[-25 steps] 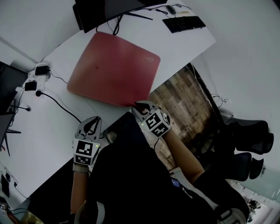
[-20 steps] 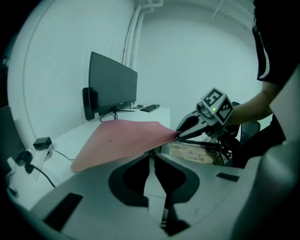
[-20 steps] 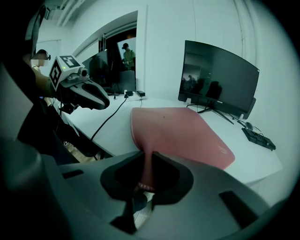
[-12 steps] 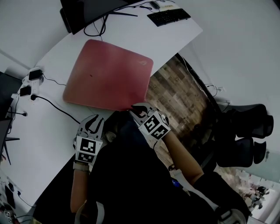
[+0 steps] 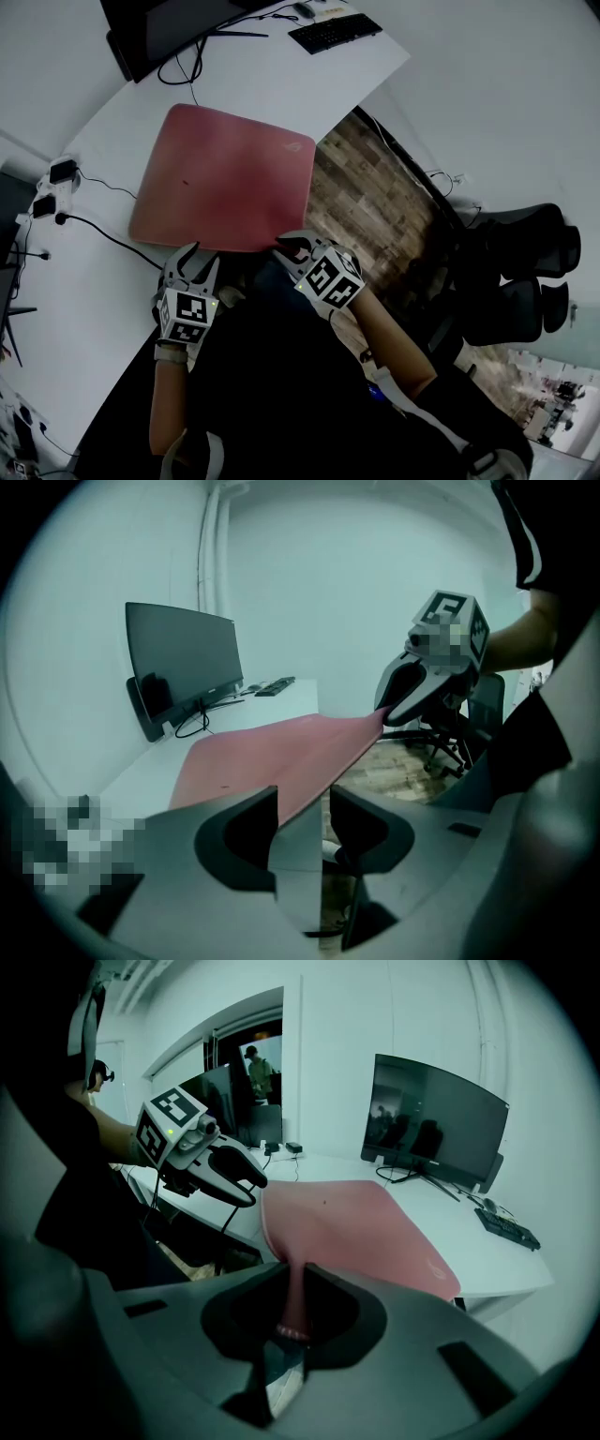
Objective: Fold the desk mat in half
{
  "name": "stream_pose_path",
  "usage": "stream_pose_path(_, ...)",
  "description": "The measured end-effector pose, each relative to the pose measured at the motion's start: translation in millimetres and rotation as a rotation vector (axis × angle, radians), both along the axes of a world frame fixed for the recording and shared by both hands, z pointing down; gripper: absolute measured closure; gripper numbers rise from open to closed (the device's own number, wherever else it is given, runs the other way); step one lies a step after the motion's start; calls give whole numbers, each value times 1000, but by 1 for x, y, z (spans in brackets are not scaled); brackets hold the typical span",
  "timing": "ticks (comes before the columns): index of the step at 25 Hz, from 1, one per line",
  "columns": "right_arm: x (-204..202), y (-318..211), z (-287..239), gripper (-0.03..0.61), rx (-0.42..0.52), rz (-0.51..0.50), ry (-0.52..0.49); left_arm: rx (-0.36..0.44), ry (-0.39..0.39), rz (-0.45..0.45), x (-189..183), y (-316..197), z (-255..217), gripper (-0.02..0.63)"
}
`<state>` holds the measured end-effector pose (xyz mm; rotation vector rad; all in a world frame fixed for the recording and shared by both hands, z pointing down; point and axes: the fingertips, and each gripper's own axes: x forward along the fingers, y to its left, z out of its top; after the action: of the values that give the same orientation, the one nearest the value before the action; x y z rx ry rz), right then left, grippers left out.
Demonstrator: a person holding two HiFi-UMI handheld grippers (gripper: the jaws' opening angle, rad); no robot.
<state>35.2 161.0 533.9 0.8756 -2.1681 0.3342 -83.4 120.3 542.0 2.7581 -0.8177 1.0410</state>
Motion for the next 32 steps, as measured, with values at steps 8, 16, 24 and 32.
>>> stream_pose_path(8,6,0,-9,517,-7,-40,4,44,-112,81,15,2,19,446)
stream_pose_path(16,14,-21,-14,517,-12,-59,9,40,-138,112,22,-9,24,446)
stream_pose_path(24,14,-51,-19,515,-25,-102,6,52,-139,63,21,-41,24,504)
stream_pose_path(32,19,-102,-24,505,-15,-136,-4,90,-177,54,27,-75,22,588)
